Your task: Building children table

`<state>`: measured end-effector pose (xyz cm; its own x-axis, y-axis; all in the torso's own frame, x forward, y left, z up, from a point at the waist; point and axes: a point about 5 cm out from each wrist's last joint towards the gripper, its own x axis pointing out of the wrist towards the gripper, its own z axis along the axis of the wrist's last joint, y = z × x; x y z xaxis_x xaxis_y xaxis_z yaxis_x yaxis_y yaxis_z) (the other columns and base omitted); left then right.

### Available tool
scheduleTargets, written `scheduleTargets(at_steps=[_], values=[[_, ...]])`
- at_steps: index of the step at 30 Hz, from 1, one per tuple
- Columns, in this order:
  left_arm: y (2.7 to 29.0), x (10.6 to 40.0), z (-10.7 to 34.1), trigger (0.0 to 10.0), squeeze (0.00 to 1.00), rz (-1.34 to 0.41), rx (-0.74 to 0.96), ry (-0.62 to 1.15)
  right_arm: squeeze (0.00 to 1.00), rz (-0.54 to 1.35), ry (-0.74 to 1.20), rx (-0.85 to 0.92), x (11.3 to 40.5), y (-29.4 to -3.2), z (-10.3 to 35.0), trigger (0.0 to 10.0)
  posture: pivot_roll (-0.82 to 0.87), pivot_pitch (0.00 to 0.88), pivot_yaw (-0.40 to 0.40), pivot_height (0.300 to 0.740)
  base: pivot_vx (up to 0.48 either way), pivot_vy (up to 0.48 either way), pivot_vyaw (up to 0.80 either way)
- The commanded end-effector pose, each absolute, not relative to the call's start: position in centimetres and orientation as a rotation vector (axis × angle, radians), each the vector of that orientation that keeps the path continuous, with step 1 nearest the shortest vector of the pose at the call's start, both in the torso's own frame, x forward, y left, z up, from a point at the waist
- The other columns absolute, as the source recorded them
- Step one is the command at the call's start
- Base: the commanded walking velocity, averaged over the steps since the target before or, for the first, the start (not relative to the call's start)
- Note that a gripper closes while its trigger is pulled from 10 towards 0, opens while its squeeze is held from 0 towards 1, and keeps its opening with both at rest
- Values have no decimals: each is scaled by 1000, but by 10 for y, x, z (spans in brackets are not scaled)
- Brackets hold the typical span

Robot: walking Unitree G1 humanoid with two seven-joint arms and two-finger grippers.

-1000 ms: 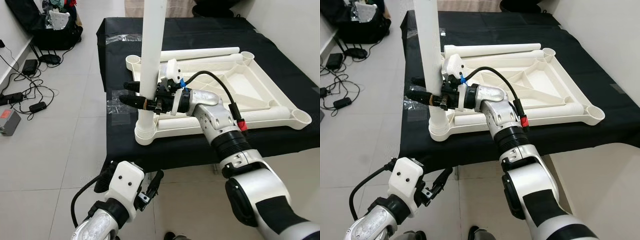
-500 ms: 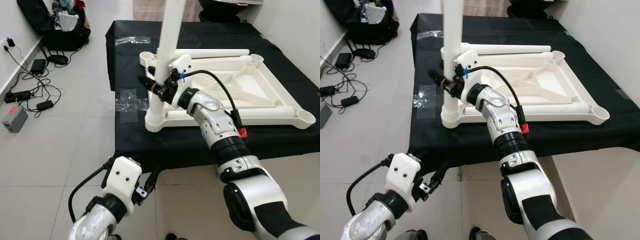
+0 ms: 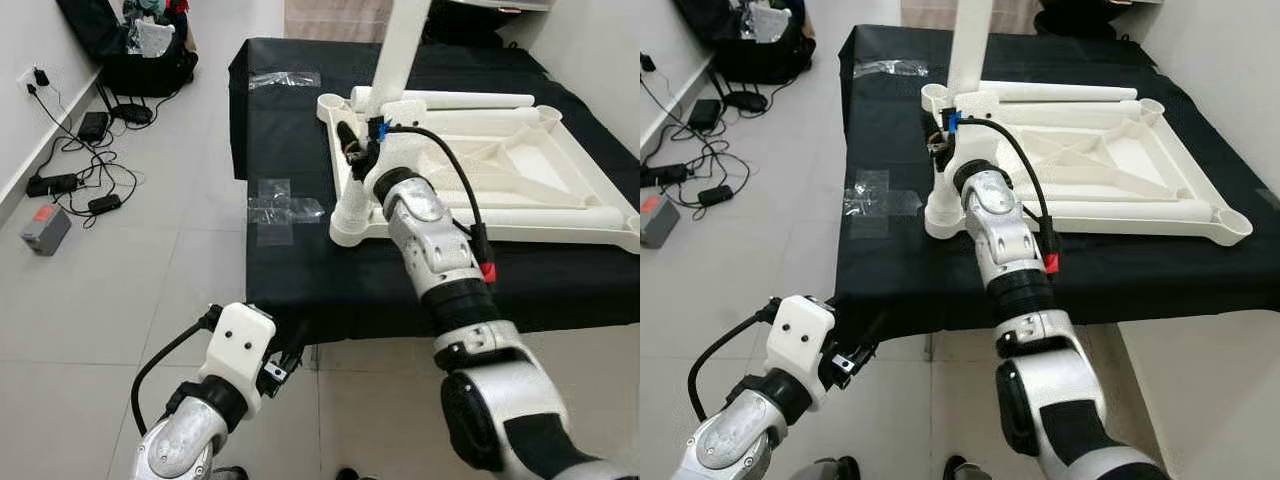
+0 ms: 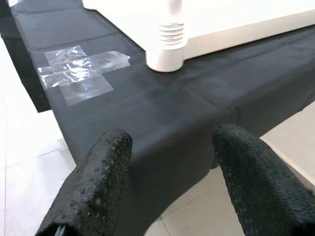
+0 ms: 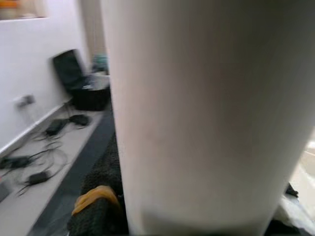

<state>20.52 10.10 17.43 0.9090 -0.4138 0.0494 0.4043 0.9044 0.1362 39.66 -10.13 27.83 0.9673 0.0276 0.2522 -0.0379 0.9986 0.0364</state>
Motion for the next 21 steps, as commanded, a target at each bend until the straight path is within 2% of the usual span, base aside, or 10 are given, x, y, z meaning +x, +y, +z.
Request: scheduleTargets(at_steps=[1,7,13,14,21], values=[[99,205,170,10000,0,-431,112,-54,0,-189,-104,50,397,-127,243,10000,82,243,-116,740,0,0,0],[99,205,170,10000,0,-431,111,-56,0,-404,-123,89,389,-125,246,10000,83,242,-114,740,0,0,0],[99,206,170,10000,0,-431,110,-57,0,-582,-95,44,382,-122,245,10000,84,245,-114,740,0,0,0],[98,206,170,10000,0,-432,110,-59,0,-709,-16,41,378,-118,237,10000,84,244,-115,740,0,0,0],[98,207,171,10000,0,-432,111,-62,0,-811,74,64,374,-108,230,10000,89,246,-118,740,0,0,0]])
